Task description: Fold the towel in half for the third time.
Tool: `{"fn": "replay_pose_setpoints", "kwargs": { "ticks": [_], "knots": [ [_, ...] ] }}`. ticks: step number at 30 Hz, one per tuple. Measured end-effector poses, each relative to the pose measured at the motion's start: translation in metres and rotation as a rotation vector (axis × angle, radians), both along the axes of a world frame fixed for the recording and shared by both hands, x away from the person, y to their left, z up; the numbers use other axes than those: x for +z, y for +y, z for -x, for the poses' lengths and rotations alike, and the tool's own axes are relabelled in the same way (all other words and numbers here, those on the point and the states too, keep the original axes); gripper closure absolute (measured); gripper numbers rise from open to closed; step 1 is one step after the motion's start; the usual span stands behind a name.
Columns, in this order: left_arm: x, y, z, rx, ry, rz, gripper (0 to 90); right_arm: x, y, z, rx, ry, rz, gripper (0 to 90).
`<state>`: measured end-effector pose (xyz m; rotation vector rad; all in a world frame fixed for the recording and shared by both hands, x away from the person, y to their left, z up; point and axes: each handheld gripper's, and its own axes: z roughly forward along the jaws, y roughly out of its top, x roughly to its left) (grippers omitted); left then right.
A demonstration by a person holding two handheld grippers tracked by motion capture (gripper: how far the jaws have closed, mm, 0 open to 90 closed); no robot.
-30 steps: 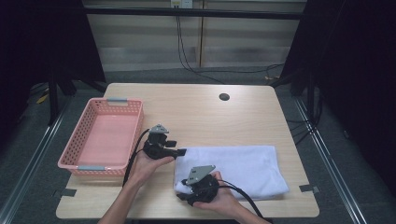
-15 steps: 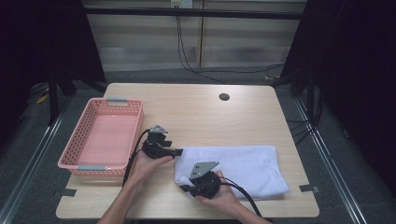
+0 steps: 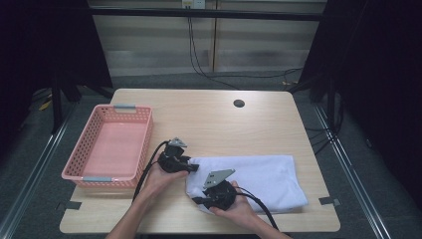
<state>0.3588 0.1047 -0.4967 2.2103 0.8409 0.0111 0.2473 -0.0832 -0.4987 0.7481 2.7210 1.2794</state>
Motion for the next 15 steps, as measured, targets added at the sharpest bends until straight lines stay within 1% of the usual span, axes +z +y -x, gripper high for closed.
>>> {"fn": "replay_pose_setpoints", "kwargs": {
  "ticks": [1,2,3,4,6,10,11,13,15],
  "knots": [
    [0.0,0.0,0.001,-0.032,0.014,0.018,62.5,0.001,0.0,0.0,-0.003,0.001,-0.001,79.0],
    [0.0,0.0,0.002,-0.03,0.006,0.03,70.9,0.002,-0.001,0.0,0.0,0.007,-0.008,79.0],
    [0.0,0.0,0.002,-0.03,0.019,0.038,75.1,0.003,-0.002,0.0,-0.005,0.014,-0.015,79.1],
    [0.001,0.001,0.001,-0.022,0.037,0.062,77.4,0.005,-0.002,-0.001,-0.004,0.01,-0.021,79.1],
    [0.004,0.004,0.001,-0.017,0.057,0.12,79.9,0.009,-0.004,0.0,-0.005,0.008,-0.037,79.2],
    [0.018,0.009,0.0,0.003,0.055,0.202,80.5,0.022,-0.009,-0.001,-0.013,0.003,-0.075,79.2],
    [0.022,0.01,0.0,0.008,0.061,0.231,80.5,0.026,-0.011,-0.001,-0.016,-0.001,-0.09,79.2],
    [0.029,0.011,-0.001,0.017,0.07,0.269,80.5,0.033,-0.014,-0.001,-0.021,-0.001,-0.116,79.2],
    [0.036,0.013,-0.001,0.016,0.073,0.297,80.6,0.042,-0.016,0.0,-0.024,-0.008,-0.139,79.3]
  ]
}}
